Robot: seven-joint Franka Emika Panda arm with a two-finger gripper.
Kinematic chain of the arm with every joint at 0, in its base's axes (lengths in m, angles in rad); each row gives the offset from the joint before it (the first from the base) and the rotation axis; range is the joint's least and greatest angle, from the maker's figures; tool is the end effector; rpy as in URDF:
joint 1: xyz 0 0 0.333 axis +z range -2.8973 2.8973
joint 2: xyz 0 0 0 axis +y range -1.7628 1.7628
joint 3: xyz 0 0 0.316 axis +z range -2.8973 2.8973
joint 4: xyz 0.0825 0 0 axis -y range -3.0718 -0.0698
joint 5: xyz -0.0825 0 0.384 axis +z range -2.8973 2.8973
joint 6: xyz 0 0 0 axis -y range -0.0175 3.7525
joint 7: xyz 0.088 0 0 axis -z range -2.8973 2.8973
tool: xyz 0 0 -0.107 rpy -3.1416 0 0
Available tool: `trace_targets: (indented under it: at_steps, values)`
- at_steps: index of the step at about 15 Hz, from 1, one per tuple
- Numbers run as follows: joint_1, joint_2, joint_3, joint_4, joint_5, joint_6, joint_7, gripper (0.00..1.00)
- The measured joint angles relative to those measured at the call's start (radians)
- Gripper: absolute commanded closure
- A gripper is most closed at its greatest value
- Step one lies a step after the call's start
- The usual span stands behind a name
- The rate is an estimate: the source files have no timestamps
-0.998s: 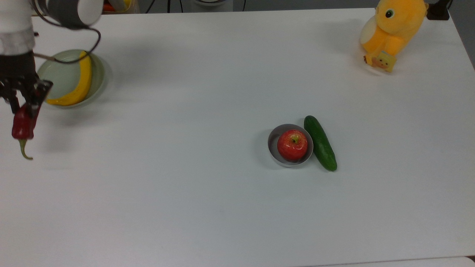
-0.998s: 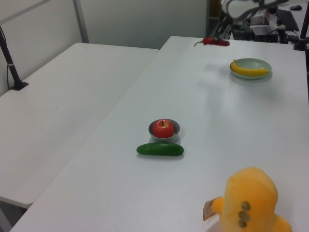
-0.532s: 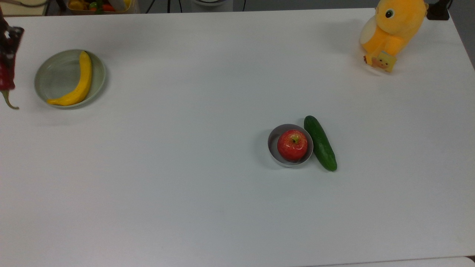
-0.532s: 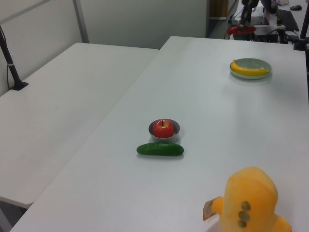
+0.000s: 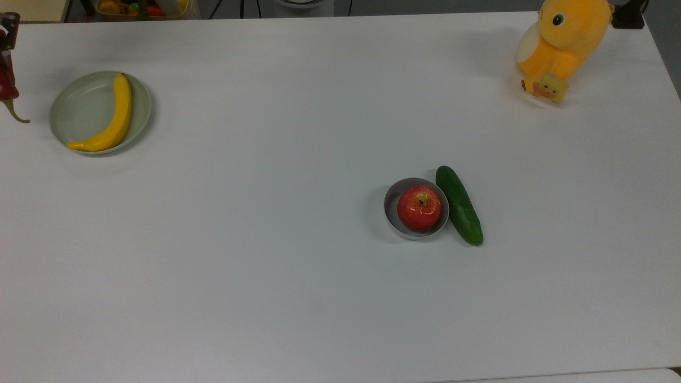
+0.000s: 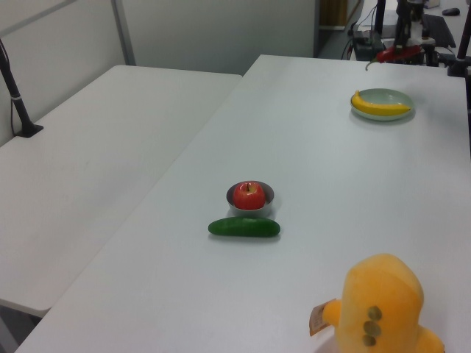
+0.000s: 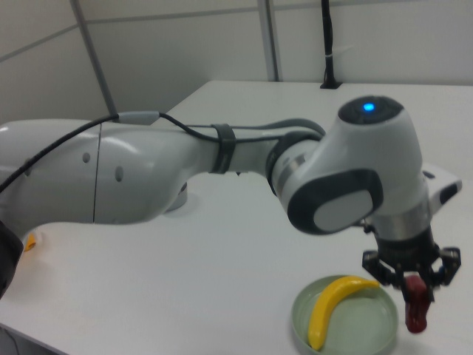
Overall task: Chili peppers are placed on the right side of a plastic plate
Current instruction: 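Carry the chili pepper to the plate rim and lower it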
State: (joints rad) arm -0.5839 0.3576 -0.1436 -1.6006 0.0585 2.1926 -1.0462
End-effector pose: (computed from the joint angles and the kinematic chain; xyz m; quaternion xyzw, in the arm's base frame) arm 0.5206 -0.4447 0.4499 0.9814 0.1510 0.0761 0.0913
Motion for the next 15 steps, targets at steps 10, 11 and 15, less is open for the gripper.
trace_targets:
  at_steps: [10,11,15]
  values:
    - [-0.023,0.017,0.007,-0.151,0.02,0.212,-0.029,0.93]
    - [-0.023,0.021,0.009,-0.166,0.02,0.238,-0.019,0.88]
    - [-0.023,0.04,0.011,-0.2,0.025,0.281,0.013,0.18]
